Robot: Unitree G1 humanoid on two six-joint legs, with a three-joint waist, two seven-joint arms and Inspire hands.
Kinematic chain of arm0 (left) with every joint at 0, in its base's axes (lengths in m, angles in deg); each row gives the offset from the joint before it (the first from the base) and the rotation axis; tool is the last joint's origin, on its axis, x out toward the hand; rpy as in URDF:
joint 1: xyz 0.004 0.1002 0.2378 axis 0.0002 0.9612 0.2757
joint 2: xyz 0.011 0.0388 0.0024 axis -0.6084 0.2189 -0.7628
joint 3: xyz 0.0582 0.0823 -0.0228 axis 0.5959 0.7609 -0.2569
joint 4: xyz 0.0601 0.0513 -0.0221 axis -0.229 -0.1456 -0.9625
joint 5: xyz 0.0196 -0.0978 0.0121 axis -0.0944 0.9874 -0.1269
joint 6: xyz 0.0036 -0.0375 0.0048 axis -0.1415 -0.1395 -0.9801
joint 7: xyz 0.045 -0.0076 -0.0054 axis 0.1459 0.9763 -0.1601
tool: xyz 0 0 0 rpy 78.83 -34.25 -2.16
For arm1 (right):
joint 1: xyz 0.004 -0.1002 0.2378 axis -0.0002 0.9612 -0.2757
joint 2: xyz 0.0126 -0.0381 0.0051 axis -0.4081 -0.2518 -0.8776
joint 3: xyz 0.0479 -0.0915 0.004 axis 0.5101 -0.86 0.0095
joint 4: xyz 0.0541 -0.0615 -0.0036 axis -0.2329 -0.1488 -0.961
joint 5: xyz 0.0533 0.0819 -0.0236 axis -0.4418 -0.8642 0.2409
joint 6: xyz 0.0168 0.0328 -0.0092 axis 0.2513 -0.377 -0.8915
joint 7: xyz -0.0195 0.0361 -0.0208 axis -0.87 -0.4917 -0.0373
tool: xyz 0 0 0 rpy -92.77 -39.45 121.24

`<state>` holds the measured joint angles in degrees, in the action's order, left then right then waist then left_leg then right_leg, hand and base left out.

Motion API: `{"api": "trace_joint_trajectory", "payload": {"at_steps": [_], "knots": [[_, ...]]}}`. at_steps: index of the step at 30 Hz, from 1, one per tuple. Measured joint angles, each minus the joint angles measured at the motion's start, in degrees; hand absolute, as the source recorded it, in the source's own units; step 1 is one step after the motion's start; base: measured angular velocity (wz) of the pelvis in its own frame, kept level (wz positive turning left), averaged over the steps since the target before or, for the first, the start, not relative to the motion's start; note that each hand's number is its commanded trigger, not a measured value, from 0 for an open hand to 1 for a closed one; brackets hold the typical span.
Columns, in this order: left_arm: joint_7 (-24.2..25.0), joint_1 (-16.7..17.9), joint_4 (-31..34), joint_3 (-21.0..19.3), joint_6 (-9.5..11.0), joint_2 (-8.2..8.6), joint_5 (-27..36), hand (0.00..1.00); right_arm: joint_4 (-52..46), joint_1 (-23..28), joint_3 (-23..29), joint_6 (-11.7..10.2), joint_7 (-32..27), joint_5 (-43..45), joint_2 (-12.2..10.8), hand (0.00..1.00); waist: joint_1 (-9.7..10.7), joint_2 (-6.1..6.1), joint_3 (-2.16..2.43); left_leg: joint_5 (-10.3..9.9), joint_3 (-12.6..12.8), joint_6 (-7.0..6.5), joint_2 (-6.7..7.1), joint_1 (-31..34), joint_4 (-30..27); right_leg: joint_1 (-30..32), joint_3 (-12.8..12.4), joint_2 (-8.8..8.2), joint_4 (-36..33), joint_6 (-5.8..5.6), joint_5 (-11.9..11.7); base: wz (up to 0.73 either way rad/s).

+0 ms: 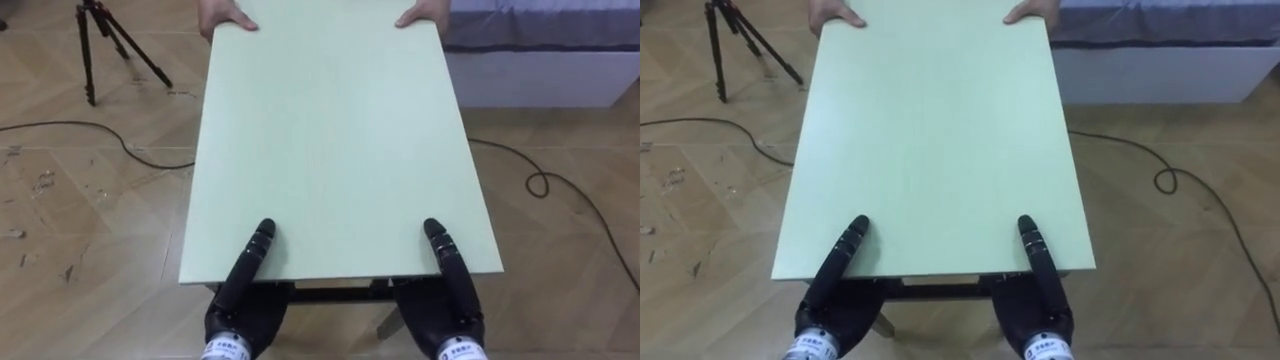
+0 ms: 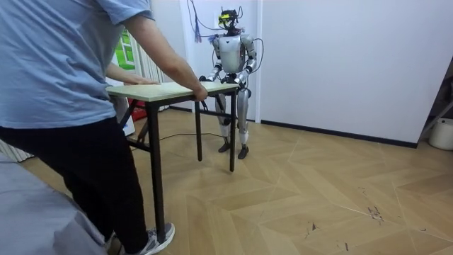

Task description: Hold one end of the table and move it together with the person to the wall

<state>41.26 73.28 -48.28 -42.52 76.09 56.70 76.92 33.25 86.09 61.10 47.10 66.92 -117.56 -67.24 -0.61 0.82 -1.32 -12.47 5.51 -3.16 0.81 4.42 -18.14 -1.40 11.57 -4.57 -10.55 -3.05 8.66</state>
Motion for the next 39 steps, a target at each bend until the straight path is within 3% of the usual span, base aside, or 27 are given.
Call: {"api": "trace_joint_trajectory", "payload": {"at_steps": [2,3,5,7,8,10,12,13,14,15,16,17,18,19,21,22,25,27,28,29,30,31,32,35,36,37,39], "knots": [[0.00,-0.01,0.00,0.75,0.71,0.02,0.26,1.00,-0.03,0.04,-0.03,-0.54,0.34,0.07,-0.02,1.00,-1.15,-0.09,0.00,-0.50,-0.08,0.87,-1.14,3.12,-5.84,1.76,-0.41,1.27,-1.52,2.13,0.74,-0.08],[0.00,-0.03,0.00,0.89,0.90,-0.14,0.59,1.00,-0.03,0.02,-0.08,-0.53,0.36,0.06,0.00,1.00,-1.50,-0.12,0.02,-0.77,-0.17,1.33,-1.24,3.93,-7.07,1.98,-0.54,2.06,-1.54,2.52,0.93,-0.04],[0.01,-0.29,-0.03,1.40,1.25,-0.53,1.12,1.00,-0.02,0.02,-0.07,-0.80,1.22,0.16,0.16,1.00,-1.58,-1.02,0.10,-1.29,-1.29,4.40,-2.68,6.32,-9.31,3.39,-0.49,4.25,-1.16,4.15,1.11,0.12],[0.02,-0.33,-0.02,1.84,1.82,-0.60,1.35,1.00,-0.11,-0.13,-0.07,-0.80,1.39,0.20,0.50,1.00,-1.74,-1.07,0.15,-0.74,-0.71,7.21,-3.91,7.69,-11.70,4.33,1.41,3.69,-1.03,5.97,0.88,-0.17],[0.03,0.44,-0.07,1.65,1.95,-0.23,1.78,1.00,-0.04,-0.12,-0.10,-0.47,1.33,0.32,1.01,1.00,-3.11,-1.99,0.22,-1.58,1.22,6.27,-6.30,8.26,-19.74,4.21,3.63,3.90,-1.58,6.08,0.35,-0.55],[0.66,1.90,-0.06,1.69,2.49,-0.09,2.91,1.00,-0.11,-0.18,-0.49,-0.16,1.20,1.57,1.34,1.00,-2.74,-3.72,0.22,-1.95,1.91,6.03,-8.74,7.14,-28.68,4.39,6.96,4.60,-3.19,6.93,0.50,-0.34],[0.99,1.70,-0.06,1.64,2.51,-0.09,2.94,1.00,-0.54,-0.20,-0.55,-0.30,1.21,1.75,1.23,1.00,-1.44,-4.17,0.11,-2.94,1.95,6.93,-10.08,4.87,-29.73,6.11,9.92,4.77,-5.98,7.58,0.77,0.23],[1.04,1.04,-0.09,1.76,2.43,-0.10,2.72,1.00,-0.70,-0.26,-0.43,-0.91,1.30,1.69,0.78,1.00,-0.74,-4.26,0.03,-4.25,1.94,7.56,-10.77,2.36,-27.01,7.61,11.10,4.70,-7.34,7.88,0.63,0.36],[1.04,0.20,-0.26,1.87,2.42,-0.10,2.81,1.00,-0.71,-0.64,-0.30,-1.46,1.40,1.96,0.64,1.00,-0.12,-4.48,-0.09,-6.87,1.96,8.22,-11.20,-0.73,-21.88,9.13,11.51,4.68,-8.48,8.07,0.50,0.30],[1.04,-0.21,-0.42,2.04,2.46,-0.11,2.97,1.00,-0.71,-0.82,-0.27,-1.48,1.39,2.09,0.61,1.00,0.13,-4.60,-0.12,-8.52,1.99,8.29,-11.18,-2.22,-18.40,9.94,11.63,4.59,-9.01,8.05,0.49,0.13],[1.04,-1.17,-0.62,2.24,2.47,-0.18,2.98,1.00,-0.72,-1.26,0.27,-1.45,1.76,2.41,0.31,1.00,0.42,-5.20,-0.21,-11.51,2.04,8.13,-11.05,-3.87,-12.83,12.30,12.20,4.38,-10.60,8.01,0.17,0.05],[1.04,-2.45,-0.84,2.39,2.46,-0.42,2.85,1.00,-0.70,-1.52,1.98,-0.84,2.25,2.96,-0.07,1.00,0.43,-5.39,-0.33,-13.30,2.30,6.95,-10.69,-3.69,-9.28,15.04,12.29,3.74,-12.83,7.93,-0.11,0.05],[1.04,-3.03,-1.10,2.41,2.47,-0.53,2.74,1.00,-0.69,-1.58,2.57,-0.43,2.42,3.24,-0.55,1.00,0.40,-5.32,-0.31,-13.74,2.15,6.00,-10.00,-3.18,-8.04,16.52,12.22,3.07,-14.16,7.73,-0.30,0.10],[1.04,-4.10,-1.93,2.78,2.56,-0.74,2.59,1.00,-0.62,-1.45,3.55,0.11,2.64,3.64,-1.33,1.00,0.81,-4.68,-0.31,-12.95,1.96,3.65,-8.02,-2.16,-7.47,19.89,11.27,0.77,-17.69,7.12,-1.17,0.00],[1.06,-3.77,-2.62,3.34,3.02,-0.96,2.54,1.00,-0.33,-0.81,4.03,0.71,3.23,4.38,-1.35,1.00,0.83,-4.92,-0.33,-11.94,0.46,2.01,-5.50,-1.60,-7.17,22.29,8.69,-0.46,-16.70,4.99,-3.44,-0.13],[1.51,-3.24,-2.87,3.44,3.11,-0.93,2.49,1.00,-0.23,-0.43,4.14,0.98,3.50,4.46,-1.12,1.00,0.85,-4.72,-0.11,-11.53,0.30,1.32,-3.94,-0.59,-7.03,21.56,8.19,-1.39,-14.11,5.61,-4.47,-0.13],[1.88,-3.18,-4.54,3.44,2.83,-0.78,2.31,1.00,0.92,0.35,4.24,1.32,3.99,4.13,-1.06,1.00,1.85,-4.56,-0.08,-9.29,1.79,-0.30,-2.16,-0.04,-5.31,21.58,6.93,-2.61,-11.75,4.87,-9.46,0.00],[1.88,-2.83,-4.61,3.28,2.85,-1.00,2.31,1.00,1.41,0.43,4.27,2.06,3.99,4.30,-1.35,1.00,1.99,-4.03,-0.14,-7.58,3.56,-1.31,-1.41,0.32,-4.30,21.58,4.29,-2.64,-8.91,3.31,-13.26,-0.06],[1.88,-2.75,-4.60,3.32,2.85,-1.28,2.36,1.00,1.46,0.65,4.43,2.52,3.99,4.05,-1.37,1.00,2.71,-3.55,-0.18,-6.36,4.46,-2.28,-0.75,1.13,-4.19,21.67,2.57,-3.26,-7.89,1.87,-15.11,0.39],[1.86,-2.88,-4.71,3.62,2.61,-1.44,2.23,1.00,1.37,1.41,4.50,2.63,3.99,3.56,-1.52,1.00,4.15,-3.19,-0.15,-5.74,7.52,-3.13,-0.74,1.91,-4.33,22.24,1.71,-4.95,-12.23,0.25,-12.68,0.63],[1.80,-2.94,-4.75,3.76,2.32,-1.49,1.72,1.00,1.14,2.02,4.64,2.51,4.00,3.38,-1.66,1.00,5.01,-2.93,-0.17,-5.43,9.01,-3.47,-0.73,2.02,-4.36,22.56,1.16,-6.12,-17.29,-0.41,-9.61,0.88],[1.54,-3.07,-4.74,4.49,2.15,-1.71,1.16,1.00,0.54,3.48,4.75,2.15,4.00,2.37,-1.72,1.00,5.41,-2.25,-0.08,-4.89,11.46,-3.98,-0.69,1.93,-4.07,22.45,0.83,-8.16,-27.63,-0.43,-4.14,0.56],[1.56,-2.92,-4.59,4.68,2.16,-2.11,0.97,1.00,0.45,4.03,4.48,2.12,3.99,1.51,-1.63,1.00,4.92,-1.20,0.37,-4.03,13.36,-4.32,-0.18,1.94,-3.27,21.87,-0.21,-9.53,-36.31,-1.03,-0.51,0.30],[1.56,-2.22,-3.89,4.45,2.19,-2.00,0.72,1.00,0.00,3.97,3.79,1.72,3.98,1.08,-0.75,1.00,2.17,-0.81,0.34,-3.01,16.13,-4.96,0.06,3.90,-4.00,14.93,-3.00,-10.92,-44.20,-1.72,2.42,-0.40],[1.56,-2.01,-3.59,4.44,2.24,-1.97,0.73,1.00,-0.12,3.93,3.64,1.69,3.98,1.02,-0.62,1.00,1.72,-0.67,0.32,-2.89,16.53,-5.00,0.07,4.39,-4.34,13.15,-3.39,-11.27,-44.10,-1.89,2.54,-0.49],[1.56,-1.71,-2.90,4.43,2.42,-1.97,0.70,1.00,-0.15,3.31,2.86,1.50,3.95,0.92,-0.41,1.00,1.20,0.20,-0.08,-2.46,17.47,-5.05,0.07,5.93,-5.36,8.62,-4.44,-11.76,-42.60,-2.17,2.67,-0.32],[1.56,-1.75,-1.53,3.82,2.51,-1.92,0.49,1.00,-0.46,2.26,1.75,0.53,3.95,0.99,-0.39,1.00,0.47,1.60,-0.05,-1.39,18.05,-4.96,-0.04,9.88,-7.14,3.75,-4.90,-12.22,-36.96,-2.33,2.58,-0.20]]}}
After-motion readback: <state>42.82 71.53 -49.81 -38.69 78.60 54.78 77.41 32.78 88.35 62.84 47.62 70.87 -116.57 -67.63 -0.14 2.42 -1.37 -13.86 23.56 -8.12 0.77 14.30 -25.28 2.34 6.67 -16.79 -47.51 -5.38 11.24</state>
